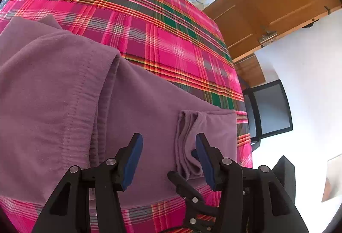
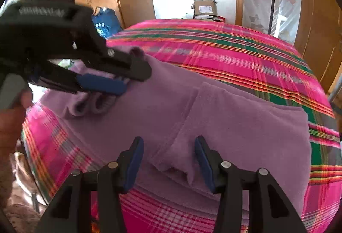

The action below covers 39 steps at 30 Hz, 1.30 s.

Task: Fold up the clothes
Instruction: 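Grasp the folded garment edge with the right gripper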

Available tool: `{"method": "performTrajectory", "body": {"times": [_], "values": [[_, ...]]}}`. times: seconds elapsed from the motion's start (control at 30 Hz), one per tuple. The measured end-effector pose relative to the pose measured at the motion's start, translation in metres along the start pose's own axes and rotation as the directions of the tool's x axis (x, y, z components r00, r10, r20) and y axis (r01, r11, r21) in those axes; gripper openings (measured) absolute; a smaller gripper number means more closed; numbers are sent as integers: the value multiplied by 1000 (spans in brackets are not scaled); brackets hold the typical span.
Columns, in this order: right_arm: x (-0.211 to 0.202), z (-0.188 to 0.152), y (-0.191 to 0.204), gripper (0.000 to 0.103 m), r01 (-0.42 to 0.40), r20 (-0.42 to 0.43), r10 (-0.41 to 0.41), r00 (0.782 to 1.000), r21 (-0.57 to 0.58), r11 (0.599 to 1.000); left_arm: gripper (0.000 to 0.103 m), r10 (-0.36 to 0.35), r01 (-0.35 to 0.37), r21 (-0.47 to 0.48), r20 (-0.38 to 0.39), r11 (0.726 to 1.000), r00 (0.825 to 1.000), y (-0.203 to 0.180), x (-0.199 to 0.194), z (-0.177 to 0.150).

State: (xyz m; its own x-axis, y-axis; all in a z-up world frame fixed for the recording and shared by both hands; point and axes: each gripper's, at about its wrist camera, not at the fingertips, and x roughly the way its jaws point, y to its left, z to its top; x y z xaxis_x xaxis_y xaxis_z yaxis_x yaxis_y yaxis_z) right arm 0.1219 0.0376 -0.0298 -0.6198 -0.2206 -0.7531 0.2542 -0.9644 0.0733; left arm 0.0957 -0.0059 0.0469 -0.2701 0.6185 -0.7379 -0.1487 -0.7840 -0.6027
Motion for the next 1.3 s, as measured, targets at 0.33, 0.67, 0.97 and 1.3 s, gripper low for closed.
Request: {"method": "performTrajectory", "body": {"times": [0.33,0.67,0.97,1.3], "values": [[0,-2,-5,28,72,-1,-72,997,6,997,54,-23,23,-6,-1,1000,1000,6,-4,0],[-7,5,-10,9,51,18,-52,998,68,996,54,-57,57,-3,-23,998,998,6,2,1],[-23,18,-13,9,-65,113,49,992,145,987,54,-96,95,-22,-50,995,994,7,11,7],[-3,20,6,9,-128,97,116,989,136,982,54,-99,97,-32,-56,995,994,9,16,8]]}}
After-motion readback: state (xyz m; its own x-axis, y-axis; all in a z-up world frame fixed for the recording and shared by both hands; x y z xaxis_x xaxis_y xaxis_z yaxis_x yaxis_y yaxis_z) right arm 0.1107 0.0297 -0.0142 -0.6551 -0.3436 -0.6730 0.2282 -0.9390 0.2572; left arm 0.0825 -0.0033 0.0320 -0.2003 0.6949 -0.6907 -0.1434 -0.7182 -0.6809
